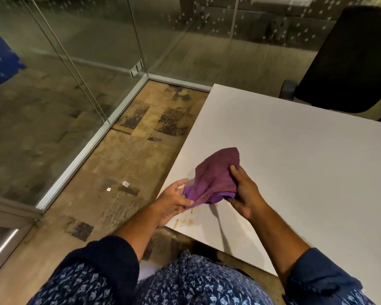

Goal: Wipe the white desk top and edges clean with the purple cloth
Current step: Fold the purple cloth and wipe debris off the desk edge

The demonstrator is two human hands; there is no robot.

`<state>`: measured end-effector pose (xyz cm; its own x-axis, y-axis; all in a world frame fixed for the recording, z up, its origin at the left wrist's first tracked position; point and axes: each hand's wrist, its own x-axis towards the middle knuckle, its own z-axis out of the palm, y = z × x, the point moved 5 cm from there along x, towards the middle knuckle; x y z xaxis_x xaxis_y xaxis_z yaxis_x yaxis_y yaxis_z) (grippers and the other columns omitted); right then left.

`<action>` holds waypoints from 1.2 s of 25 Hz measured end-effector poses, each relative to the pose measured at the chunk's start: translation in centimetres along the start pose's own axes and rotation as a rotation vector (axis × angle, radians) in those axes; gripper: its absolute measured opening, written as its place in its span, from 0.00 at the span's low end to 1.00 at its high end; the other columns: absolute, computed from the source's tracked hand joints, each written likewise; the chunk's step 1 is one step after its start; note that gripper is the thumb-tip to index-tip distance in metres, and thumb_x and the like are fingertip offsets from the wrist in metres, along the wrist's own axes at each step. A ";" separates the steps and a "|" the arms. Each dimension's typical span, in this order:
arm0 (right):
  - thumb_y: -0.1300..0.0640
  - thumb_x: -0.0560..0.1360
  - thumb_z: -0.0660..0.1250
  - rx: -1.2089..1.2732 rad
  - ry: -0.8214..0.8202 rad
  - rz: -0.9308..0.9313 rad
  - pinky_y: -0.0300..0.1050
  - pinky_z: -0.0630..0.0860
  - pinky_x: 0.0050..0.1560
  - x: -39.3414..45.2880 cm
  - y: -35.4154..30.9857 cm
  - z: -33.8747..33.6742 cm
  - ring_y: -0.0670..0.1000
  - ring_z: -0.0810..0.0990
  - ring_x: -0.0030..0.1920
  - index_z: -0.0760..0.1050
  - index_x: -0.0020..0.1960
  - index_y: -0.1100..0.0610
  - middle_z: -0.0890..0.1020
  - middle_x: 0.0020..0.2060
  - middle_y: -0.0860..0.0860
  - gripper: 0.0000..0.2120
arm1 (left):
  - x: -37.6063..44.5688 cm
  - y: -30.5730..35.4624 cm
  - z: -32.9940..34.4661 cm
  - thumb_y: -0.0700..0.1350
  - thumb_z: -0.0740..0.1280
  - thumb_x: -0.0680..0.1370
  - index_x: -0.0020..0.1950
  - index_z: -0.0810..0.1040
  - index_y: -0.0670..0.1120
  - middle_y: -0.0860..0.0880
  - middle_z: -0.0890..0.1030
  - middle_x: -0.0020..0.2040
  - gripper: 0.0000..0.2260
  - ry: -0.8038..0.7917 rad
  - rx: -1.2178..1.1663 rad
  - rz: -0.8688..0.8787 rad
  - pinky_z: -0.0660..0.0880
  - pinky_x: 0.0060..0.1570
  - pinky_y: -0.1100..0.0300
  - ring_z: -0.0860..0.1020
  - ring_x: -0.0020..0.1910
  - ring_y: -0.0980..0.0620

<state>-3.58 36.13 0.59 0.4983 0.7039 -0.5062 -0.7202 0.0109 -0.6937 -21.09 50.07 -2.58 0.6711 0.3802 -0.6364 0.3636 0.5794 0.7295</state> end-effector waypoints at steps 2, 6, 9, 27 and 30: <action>0.62 0.79 0.74 -0.006 -0.075 0.017 0.66 0.75 0.72 1.1 0.5 0.4 0.64 0.81 0.64 0.75 0.74 0.58 0.79 0.69 0.68 0.24 | 1.1 -0.1 0.0 0.27 0.76 0.67 0.80 0.69 0.49 0.45 0.78 0.71 0.44 -0.063 0.066 -0.021 0.85 0.52 0.55 0.82 0.65 0.44; 0.76 0.65 0.72 -0.116 -0.045 -0.023 0.58 0.84 0.58 2.8 1.8 2.3 0.65 0.82 0.59 0.77 0.71 0.61 0.81 0.61 0.69 0.34 | 4.8 2.5 -1.7 0.28 0.79 0.70 0.82 0.66 0.53 0.50 0.70 0.76 0.45 -0.076 0.398 0.031 0.82 0.52 0.56 0.76 0.71 0.45; 0.78 0.62 0.66 -0.100 0.023 -0.075 0.52 0.85 0.50 3.5 2.4 4.0 0.65 0.82 0.58 0.78 0.70 0.61 0.82 0.61 0.68 0.38 | 6.6 5.2 -2.4 0.35 0.82 0.68 0.78 0.72 0.55 0.52 0.73 0.75 0.41 -0.111 0.534 0.167 0.81 0.62 0.55 0.73 0.74 0.49; 0.54 0.76 0.74 -1.438 0.558 -0.658 0.48 0.74 0.41 -5.4 11.9 16.2 0.45 0.76 0.42 0.81 0.54 0.49 0.81 0.43 0.45 0.07 | 7.1 6.3 -2.8 0.53 0.71 0.82 0.70 0.80 0.42 0.39 0.86 0.63 0.20 -0.235 -0.136 -0.316 0.80 0.64 0.40 0.84 0.63 0.36; 0.44 0.72 0.80 -1.025 0.848 -0.536 0.36 0.73 0.46 -7.5 11.1 12.6 0.37 0.76 0.48 0.76 0.61 0.45 0.77 0.50 0.37 0.22 | 5.2 6.2 -1.6 0.49 0.70 0.84 0.71 0.78 0.42 0.39 0.84 0.66 0.18 -0.338 -0.024 -0.272 0.76 0.71 0.38 0.83 0.65 0.38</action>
<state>-21.38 39.95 3.18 0.9886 0.1460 0.0361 0.1211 -0.6303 -0.7669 -16.39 56.76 -1.74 0.7280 -0.0437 -0.6842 0.5439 0.6443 0.5376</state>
